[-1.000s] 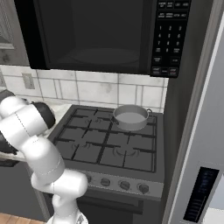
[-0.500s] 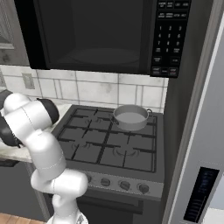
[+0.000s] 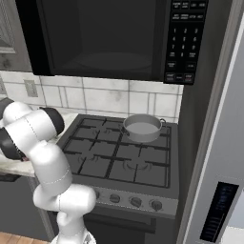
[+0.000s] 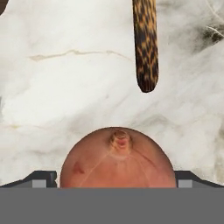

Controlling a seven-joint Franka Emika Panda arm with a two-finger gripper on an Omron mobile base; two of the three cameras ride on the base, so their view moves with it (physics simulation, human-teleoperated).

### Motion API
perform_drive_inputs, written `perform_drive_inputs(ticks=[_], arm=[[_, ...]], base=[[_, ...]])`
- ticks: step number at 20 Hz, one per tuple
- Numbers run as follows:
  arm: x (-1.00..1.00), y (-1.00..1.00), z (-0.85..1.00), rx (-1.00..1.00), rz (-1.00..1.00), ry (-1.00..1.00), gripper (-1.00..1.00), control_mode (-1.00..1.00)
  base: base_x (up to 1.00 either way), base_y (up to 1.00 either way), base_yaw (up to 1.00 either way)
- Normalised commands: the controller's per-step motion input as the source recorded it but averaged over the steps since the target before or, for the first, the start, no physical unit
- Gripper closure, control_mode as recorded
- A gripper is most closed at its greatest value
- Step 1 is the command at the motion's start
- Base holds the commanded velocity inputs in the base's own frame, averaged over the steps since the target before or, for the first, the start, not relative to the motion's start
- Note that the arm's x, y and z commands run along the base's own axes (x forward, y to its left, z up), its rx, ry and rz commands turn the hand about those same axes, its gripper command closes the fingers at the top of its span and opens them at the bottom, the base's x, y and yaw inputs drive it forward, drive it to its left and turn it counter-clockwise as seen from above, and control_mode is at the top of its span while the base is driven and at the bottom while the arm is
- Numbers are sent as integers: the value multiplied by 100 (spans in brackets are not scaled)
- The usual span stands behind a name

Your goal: Put the onion and onion in the pot. Retrieve the spatula and lightly stir the vegetables in the pot.

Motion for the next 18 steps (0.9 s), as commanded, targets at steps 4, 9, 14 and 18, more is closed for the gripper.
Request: perform_drive_inputs(ticks=[4, 9, 14, 18], arm=[[9, -3, -36, 0, 0, 0, -100, -100], [9, -5, -40, 0, 0, -3, 100, -100], [-20, -14, -3, 3, 0, -4, 100, -100], [-24, -32, 26, 1, 0, 0, 100, -100]], base=[[0, 0, 0], [0, 0, 0], [0, 0, 0], [0, 0, 0]])
